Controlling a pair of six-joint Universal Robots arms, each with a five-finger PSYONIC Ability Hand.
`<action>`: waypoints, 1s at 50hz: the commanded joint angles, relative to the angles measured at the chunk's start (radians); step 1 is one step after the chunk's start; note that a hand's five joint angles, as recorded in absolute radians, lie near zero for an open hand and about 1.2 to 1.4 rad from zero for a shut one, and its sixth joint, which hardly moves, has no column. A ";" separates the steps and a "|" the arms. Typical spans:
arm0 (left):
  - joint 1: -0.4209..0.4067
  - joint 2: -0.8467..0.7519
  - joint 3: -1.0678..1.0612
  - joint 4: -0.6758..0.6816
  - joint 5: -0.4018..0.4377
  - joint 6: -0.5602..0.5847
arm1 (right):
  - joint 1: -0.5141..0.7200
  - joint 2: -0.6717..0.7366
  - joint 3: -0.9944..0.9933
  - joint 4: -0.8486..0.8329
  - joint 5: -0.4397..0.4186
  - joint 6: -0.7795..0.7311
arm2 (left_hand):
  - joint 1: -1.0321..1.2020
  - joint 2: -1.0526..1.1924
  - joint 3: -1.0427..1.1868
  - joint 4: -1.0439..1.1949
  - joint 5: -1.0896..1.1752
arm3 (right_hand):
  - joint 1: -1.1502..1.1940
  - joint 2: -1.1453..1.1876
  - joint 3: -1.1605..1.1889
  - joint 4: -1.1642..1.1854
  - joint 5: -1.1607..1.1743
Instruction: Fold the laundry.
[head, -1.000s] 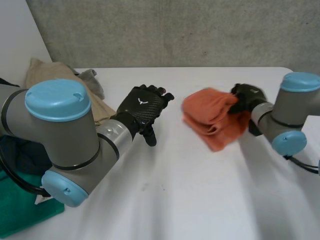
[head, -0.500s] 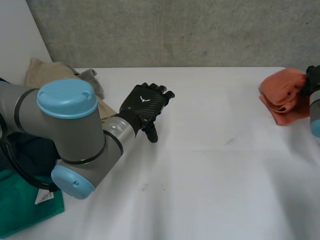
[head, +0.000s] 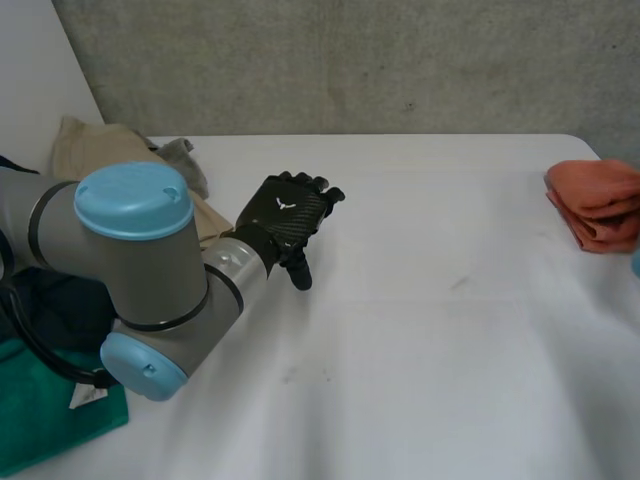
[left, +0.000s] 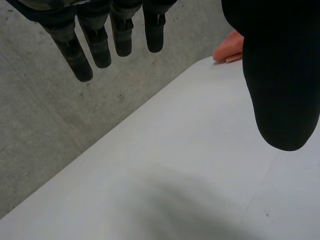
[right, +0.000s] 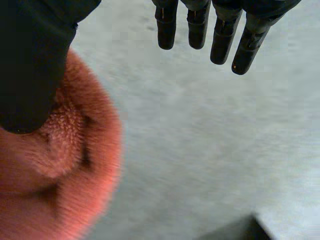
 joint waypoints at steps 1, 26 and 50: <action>0.007 0.049 -0.024 0.000 0.000 -0.001 | -0.023 -0.191 0.209 -0.174 0.044 -0.101 | 0.015 0.013 0.007 0.010 -0.006 | -0.017 -0.043 -0.032 -0.056 -0.061; 0.573 -0.075 0.100 0.276 -0.038 0.343 | 0.342 -0.929 1.223 -0.235 -0.617 0.011 | 0.024 0.022 0.016 0.018 0.002 | -0.017 -0.043 -0.032 -0.056 -0.061; 0.759 -0.118 0.079 0.020 -0.111 0.762 | 0.294 -0.903 1.301 0.096 -0.619 -0.001 | 0.041 0.039 0.033 0.036 0.020 | -0.017 -0.043 -0.032 -0.056 -0.061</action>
